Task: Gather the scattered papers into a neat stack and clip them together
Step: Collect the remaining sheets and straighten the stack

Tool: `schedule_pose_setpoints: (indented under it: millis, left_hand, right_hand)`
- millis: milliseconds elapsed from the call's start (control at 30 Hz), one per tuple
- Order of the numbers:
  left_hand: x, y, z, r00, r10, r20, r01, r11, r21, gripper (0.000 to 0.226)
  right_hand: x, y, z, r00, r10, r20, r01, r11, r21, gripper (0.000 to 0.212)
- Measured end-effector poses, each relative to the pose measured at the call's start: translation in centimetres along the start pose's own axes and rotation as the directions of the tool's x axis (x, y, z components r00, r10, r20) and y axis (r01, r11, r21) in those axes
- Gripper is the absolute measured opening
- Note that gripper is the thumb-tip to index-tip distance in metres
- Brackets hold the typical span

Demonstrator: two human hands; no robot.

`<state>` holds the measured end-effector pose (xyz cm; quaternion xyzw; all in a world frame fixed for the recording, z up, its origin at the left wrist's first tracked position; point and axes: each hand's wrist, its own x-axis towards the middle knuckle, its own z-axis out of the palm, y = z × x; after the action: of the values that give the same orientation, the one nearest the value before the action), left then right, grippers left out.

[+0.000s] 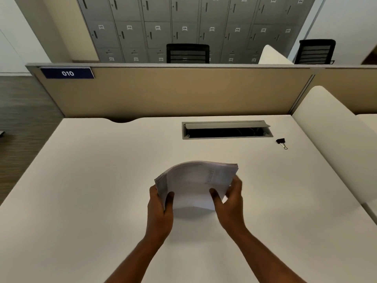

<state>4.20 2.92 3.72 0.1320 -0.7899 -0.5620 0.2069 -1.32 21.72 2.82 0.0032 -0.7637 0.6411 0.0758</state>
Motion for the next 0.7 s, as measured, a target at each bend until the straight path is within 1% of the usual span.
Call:
schedule_pose_setpoints:
  millis: [33,67,100,167,200,233,300,400,467,533,633,700]
  left_hand:
    - [0.3,0.5,-0.4,0.998,0.057,-0.019,-0.057,0.998,0.001,0.039]
    - [0.5,1.0,-0.7,0.993,0.116,-0.029,-0.116,0.993,0.007,0.04]
    - [0.8,1.3,-0.9,0.986,0.165,-0.03,-0.165,0.986,0.01,0.041]
    - [1.2,1.9,-0.9,0.978,0.21,-0.015,-0.21,0.978,0.004,0.039]
    - [1.4,2.2,-0.9,0.978,0.209,-0.005,-0.209,0.978,0.003,0.038]
    - [1.5,2.3,-0.9,0.979,0.204,0.004,-0.204,0.979,0.005,0.036]
    - [1.5,2.5,-1.0,0.981,0.192,0.005,-0.192,0.981,0.008,0.033]
    - [1.5,2.4,-1.1,0.986,0.166,0.005,-0.166,0.986,-0.018,0.035]
    - [1.5,2.4,-1.1,0.989,0.15,0.011,-0.15,0.988,-0.025,0.036]
    - [1.4,2.3,-0.9,0.991,0.136,0.006,-0.136,0.99,-0.037,0.033]
    - [1.4,2.0,-0.8,0.992,0.127,0.001,-0.126,0.991,-0.051,0.021]
    - [1.4,1.9,-0.8,0.992,0.126,0.005,-0.126,0.991,-0.046,0.018]
  right_hand:
    - [0.2,-0.9,-0.2,0.995,-0.098,-0.023,0.097,0.995,-0.028,0.081]
    - [0.4,-1.7,-0.4,0.976,-0.212,-0.046,0.207,0.974,-0.092,0.086]
    - [0.7,-2.6,-0.7,0.94,-0.337,-0.057,0.322,0.929,-0.184,0.087]
    - [1.5,-4.2,-1.3,0.828,-0.561,-0.007,0.514,0.763,-0.39,0.084]
    - [1.9,-4.9,-1.6,0.786,-0.617,0.04,0.56,0.684,-0.468,0.083]
    - [2.2,-5.5,-1.7,0.771,-0.632,0.074,0.571,0.636,-0.519,0.082]
    - [2.3,-6.2,-1.7,0.778,-0.618,0.113,0.561,0.601,-0.569,0.074]
    - [2.3,-6.7,-1.8,0.784,-0.593,0.182,0.561,0.552,-0.616,0.06]
    - [2.5,-6.9,-1.8,0.794,-0.583,0.172,0.551,0.571,-0.609,0.058]
    - [2.4,-7.0,-1.7,0.789,-0.595,0.152,0.553,0.581,-0.597,0.059]
    - [2.3,-6.8,-1.5,0.783,-0.594,0.184,0.57,0.565,-0.596,0.054]
    - [2.5,-6.6,-1.5,0.788,-0.597,0.154,0.565,0.599,-0.568,0.058]
